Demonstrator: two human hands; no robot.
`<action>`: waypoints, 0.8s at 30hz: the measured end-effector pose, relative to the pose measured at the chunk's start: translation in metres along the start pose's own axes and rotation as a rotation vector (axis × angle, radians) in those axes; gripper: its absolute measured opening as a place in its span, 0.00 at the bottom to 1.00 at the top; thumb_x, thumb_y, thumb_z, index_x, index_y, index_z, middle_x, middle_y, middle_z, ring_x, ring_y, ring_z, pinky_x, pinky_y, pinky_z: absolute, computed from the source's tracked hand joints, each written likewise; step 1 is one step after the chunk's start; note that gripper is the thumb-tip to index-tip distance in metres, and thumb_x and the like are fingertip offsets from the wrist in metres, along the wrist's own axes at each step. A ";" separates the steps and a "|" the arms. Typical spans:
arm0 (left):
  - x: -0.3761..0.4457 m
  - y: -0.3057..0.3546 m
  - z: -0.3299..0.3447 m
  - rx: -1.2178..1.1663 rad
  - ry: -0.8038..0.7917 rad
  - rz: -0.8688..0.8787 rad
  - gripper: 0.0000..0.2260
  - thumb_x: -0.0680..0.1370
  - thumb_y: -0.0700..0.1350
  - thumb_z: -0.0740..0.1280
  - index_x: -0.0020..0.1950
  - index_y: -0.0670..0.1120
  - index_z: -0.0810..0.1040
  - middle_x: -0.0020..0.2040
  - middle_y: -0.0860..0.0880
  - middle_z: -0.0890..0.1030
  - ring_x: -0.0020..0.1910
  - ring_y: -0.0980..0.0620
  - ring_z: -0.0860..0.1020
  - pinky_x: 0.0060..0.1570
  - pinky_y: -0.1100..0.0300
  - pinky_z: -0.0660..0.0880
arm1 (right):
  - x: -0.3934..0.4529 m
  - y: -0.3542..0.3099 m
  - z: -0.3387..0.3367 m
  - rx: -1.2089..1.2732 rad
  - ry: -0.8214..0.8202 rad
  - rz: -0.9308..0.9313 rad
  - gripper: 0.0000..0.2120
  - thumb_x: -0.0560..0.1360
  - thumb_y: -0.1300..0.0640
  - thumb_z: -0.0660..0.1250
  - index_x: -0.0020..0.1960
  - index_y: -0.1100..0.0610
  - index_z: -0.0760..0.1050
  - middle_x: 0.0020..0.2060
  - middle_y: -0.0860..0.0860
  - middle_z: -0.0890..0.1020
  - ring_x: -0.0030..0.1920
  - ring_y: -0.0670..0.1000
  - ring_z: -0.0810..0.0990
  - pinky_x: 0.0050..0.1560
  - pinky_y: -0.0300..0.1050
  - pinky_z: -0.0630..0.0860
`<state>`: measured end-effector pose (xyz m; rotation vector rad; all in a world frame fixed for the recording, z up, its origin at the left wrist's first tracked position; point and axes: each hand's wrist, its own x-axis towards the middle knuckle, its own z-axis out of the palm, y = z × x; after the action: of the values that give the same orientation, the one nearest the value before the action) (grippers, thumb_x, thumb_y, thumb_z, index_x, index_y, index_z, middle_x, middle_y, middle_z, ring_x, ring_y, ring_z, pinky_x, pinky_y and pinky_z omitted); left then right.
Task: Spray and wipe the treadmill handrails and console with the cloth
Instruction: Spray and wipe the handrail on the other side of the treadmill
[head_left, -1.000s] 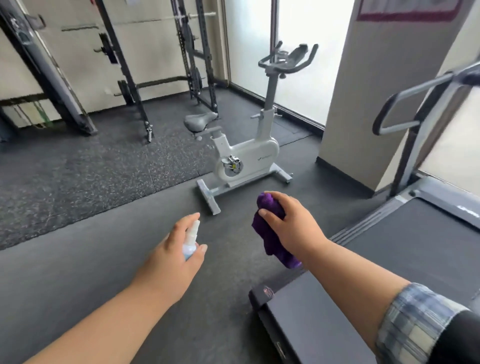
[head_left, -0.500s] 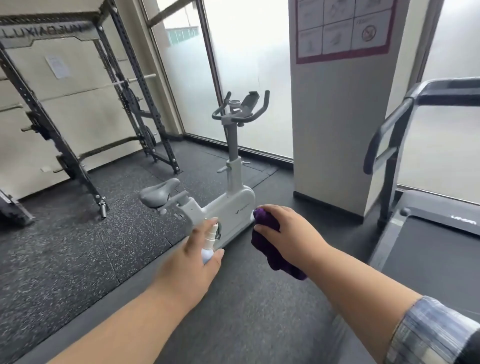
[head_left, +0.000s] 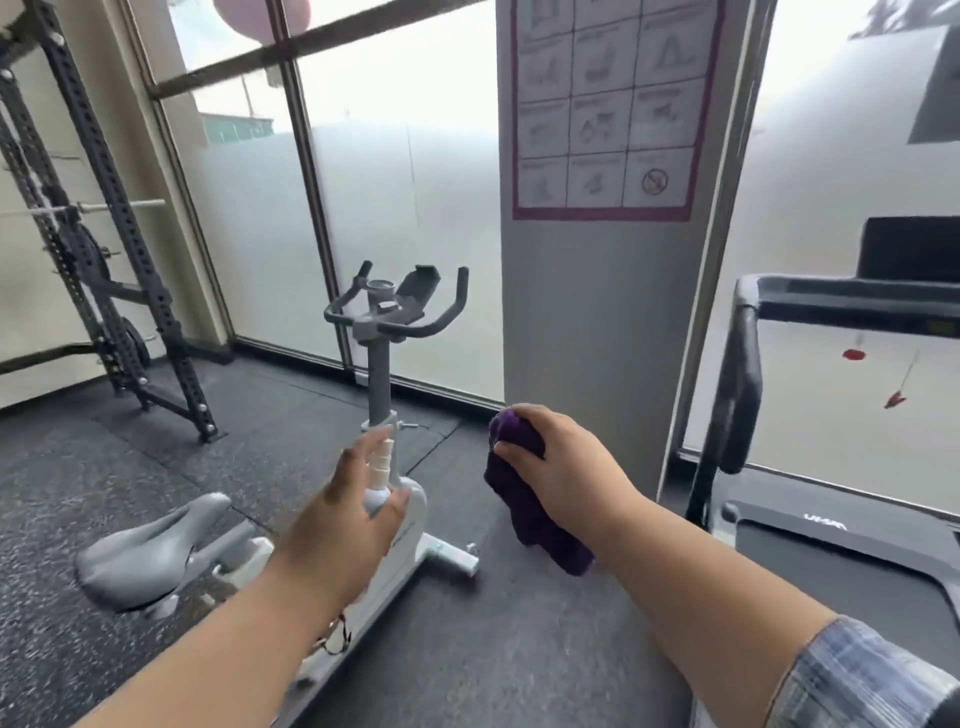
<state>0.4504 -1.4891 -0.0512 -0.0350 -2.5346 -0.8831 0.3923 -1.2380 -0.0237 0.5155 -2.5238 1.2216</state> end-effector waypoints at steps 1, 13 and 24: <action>0.023 -0.009 0.009 -0.036 -0.033 0.042 0.27 0.78 0.57 0.67 0.67 0.75 0.54 0.49 0.53 0.79 0.36 0.55 0.76 0.41 0.56 0.70 | 0.013 0.001 0.005 0.030 0.046 0.024 0.13 0.73 0.38 0.62 0.55 0.37 0.70 0.38 0.31 0.79 0.34 0.37 0.77 0.32 0.24 0.69; 0.236 -0.026 0.139 -0.421 -0.456 0.369 0.31 0.75 0.53 0.73 0.67 0.79 0.60 0.52 0.66 0.81 0.43 0.64 0.81 0.47 0.58 0.78 | 0.116 0.051 0.010 0.119 0.531 0.427 0.05 0.79 0.46 0.68 0.55 0.40 0.76 0.47 0.35 0.83 0.50 0.35 0.80 0.52 0.28 0.71; 0.328 0.130 0.291 -0.851 -0.941 0.267 0.24 0.73 0.41 0.78 0.63 0.59 0.75 0.44 0.51 0.87 0.40 0.54 0.86 0.37 0.66 0.78 | 0.187 0.168 -0.055 0.423 0.759 0.529 0.08 0.79 0.41 0.66 0.55 0.41 0.79 0.48 0.44 0.86 0.51 0.44 0.84 0.55 0.43 0.78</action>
<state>0.0590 -1.2531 -0.0372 -1.2703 -2.5210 -2.1005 0.1574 -1.1326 -0.0312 -0.5046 -1.7817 1.7230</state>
